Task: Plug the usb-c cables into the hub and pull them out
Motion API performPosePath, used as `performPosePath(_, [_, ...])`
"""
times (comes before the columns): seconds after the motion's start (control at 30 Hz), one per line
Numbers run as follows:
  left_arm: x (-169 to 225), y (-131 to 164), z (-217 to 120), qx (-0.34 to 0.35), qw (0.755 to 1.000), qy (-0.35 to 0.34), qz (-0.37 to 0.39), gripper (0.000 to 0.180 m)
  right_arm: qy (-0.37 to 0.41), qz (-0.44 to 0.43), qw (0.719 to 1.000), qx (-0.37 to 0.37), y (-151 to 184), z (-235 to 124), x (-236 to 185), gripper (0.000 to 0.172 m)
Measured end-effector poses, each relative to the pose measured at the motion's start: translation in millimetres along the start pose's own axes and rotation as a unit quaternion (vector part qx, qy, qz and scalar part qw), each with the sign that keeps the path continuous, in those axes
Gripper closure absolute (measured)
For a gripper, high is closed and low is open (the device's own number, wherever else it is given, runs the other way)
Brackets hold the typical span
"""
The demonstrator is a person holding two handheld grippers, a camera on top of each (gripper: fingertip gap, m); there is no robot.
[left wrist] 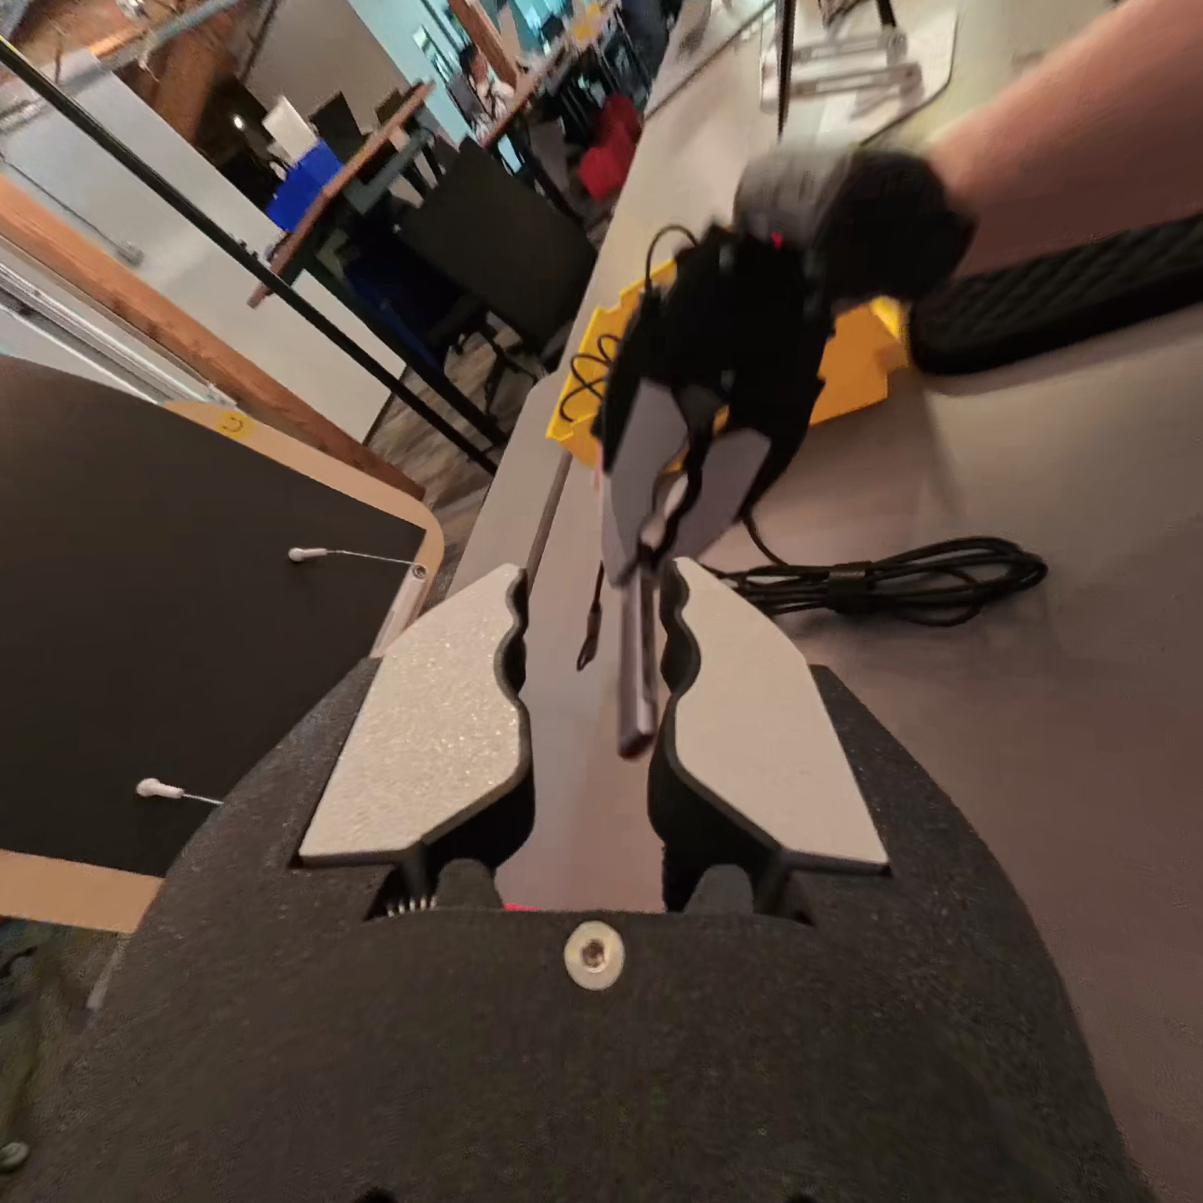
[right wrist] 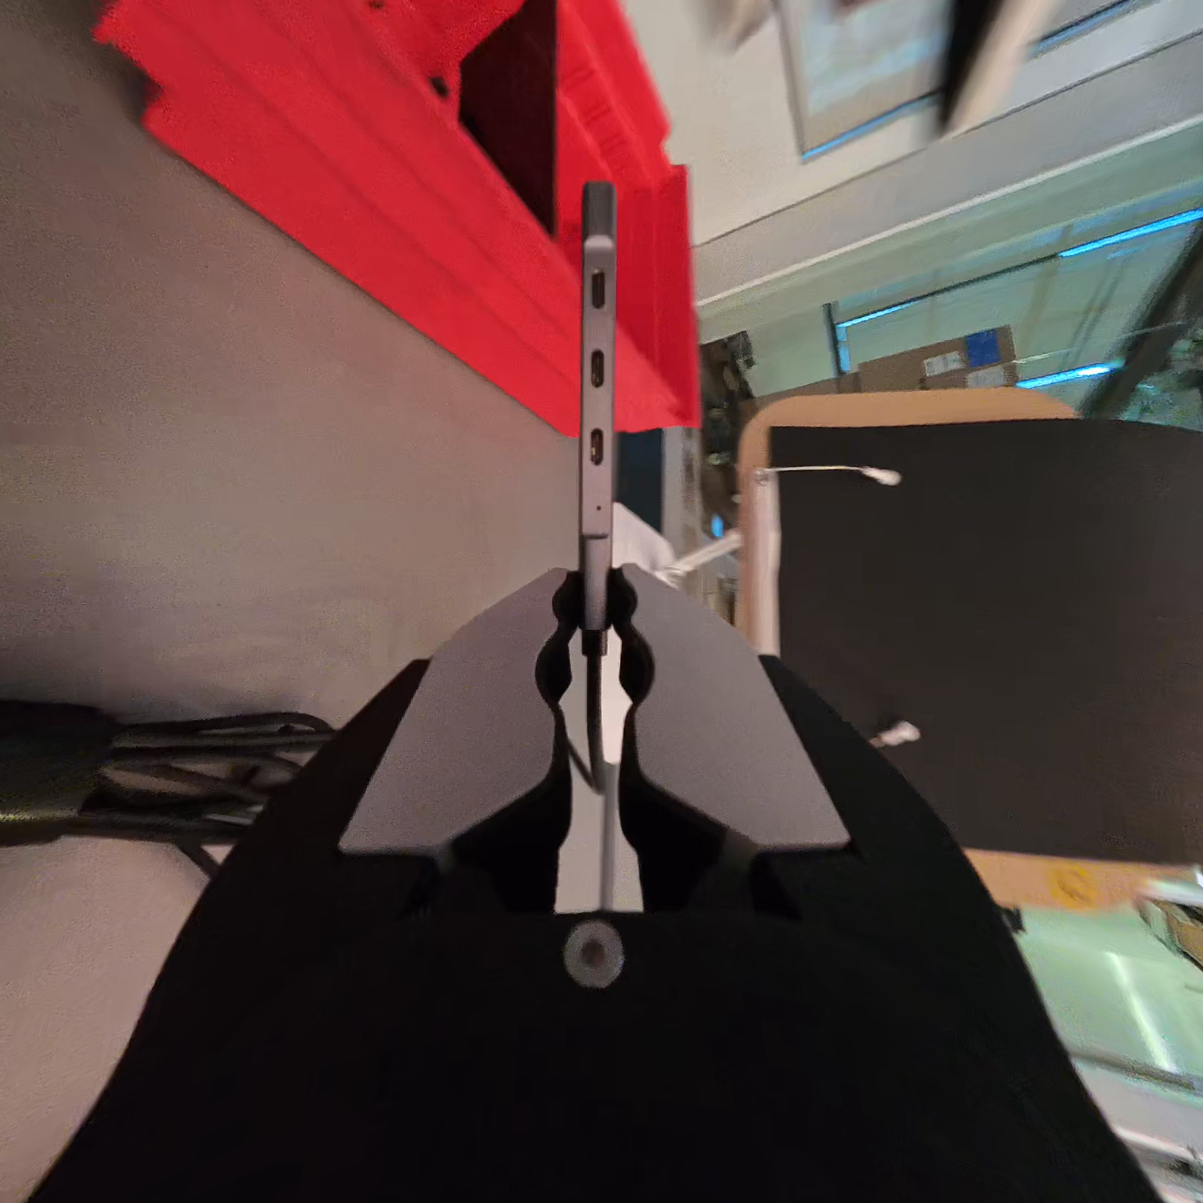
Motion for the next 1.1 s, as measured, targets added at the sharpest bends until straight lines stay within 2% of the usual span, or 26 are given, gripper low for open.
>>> performPosePath(0.17, [-8, -1, -12, -0.006, 1.0, -0.023, -0.002, 0.145, -0.115, -0.013, 0.993, -0.005, 3, 44, -65, 0.161])
performPosePath(0.27, [-8, 0, -9, -0.006, 1.0, -0.023, -0.004, 0.145, -0.159, -0.023, 0.987, -0.032, 6, 54, -94, 0.161])
performPosePath(0.33, [-7, 1, -7, -0.01, 1.0, -0.019, -0.008, 0.145, -0.171, 0.003, 0.984, -0.049, 10, 56, -104, 0.157])
performPosePath(0.4, [-7, 3, -6, -0.014, 1.0, -0.019, -0.01, 0.145, -0.142, 0.054, 0.985, -0.078, 15, 51, -97, 0.14])
performPosePath(0.47, [-8, 3, -7, -0.013, 1.0, -0.018, -0.012, 0.144, -0.123, 0.139, 0.978, -0.096, 13, 29, -85, 0.138])
performPosePath(0.53, [-9, 1, -10, -0.006, 1.0, -0.019, -0.016, 0.144, -0.032, 0.26, 0.961, -0.085, 13, -6, -58, 0.142])
performPosePath(0.57, [-10, 0, -10, -0.002, 1.0, -0.02, -0.018, 0.144, 0.017, 0.345, 0.935, -0.086, 19, -25, -46, 0.148])
performPosePath(0.6, [-11, -2, -11, 0.002, 1.0, -0.022, -0.017, 0.144, 0.054, 0.437, 0.892, -0.098, 31, -44, -41, 0.151])
performPosePath(0.67, [-10, -6, -11, 0.01, 1.0, -0.022, -0.016, 0.144, 0.1, 0.607, 0.773, -0.157, 61, -70, -51, 0.159])
performPosePath(0.7, [-10, -7, -10, 0.012, 1.0, -0.02, -0.016, 0.144, 0.104, 0.669, 0.712, -0.189, 73, -76, -63, 0.159])
performPosePath(0.73, [-9, -8, -8, 0.012, 1.0, -0.019, -0.015, 0.144, 0.099, 0.709, 0.664, -0.215, 83, -76, -75, 0.16])
performPosePath(0.77, [-8, -8, -7, 0.009, 1.0, -0.019, -0.014, 0.145, 0.094, 0.729, 0.637, -0.232, 90, -74, -84, 0.159])
performPosePath(0.9, [-3, -3, -1, -0.019, 1.0, -0.014, -0.002, 0.144, 0.1, 0.756, 0.57, -0.307, 108, -63, -103, 0.152])
performPosePath(0.97, [-3, -2, 1, -0.024, 1.0, -0.015, -0.004, 0.144, 0.091, 0.782, 0.538, -0.3, 107, -54, -105, 0.148])
performPosePath(1.03, [-4, -1, 2, -0.024, 1.0, -0.015, -0.009, 0.144, 0.082, 0.787, 0.52, -0.321, 110, -47, -110, 0.148])
performPosePath(1.1, [-3, 0, 4, -0.025, 1.0, -0.015, -0.009, 0.144, 0.07, 0.768, 0.519, -0.37, 115, -42, -117, 0.15])
Point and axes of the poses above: each gripper's, where its closed fingertips meet, z out along the fingers, y out of its underside, x = y × z across the jaws, the point moved 3 cm from there along -z, back along the fingers
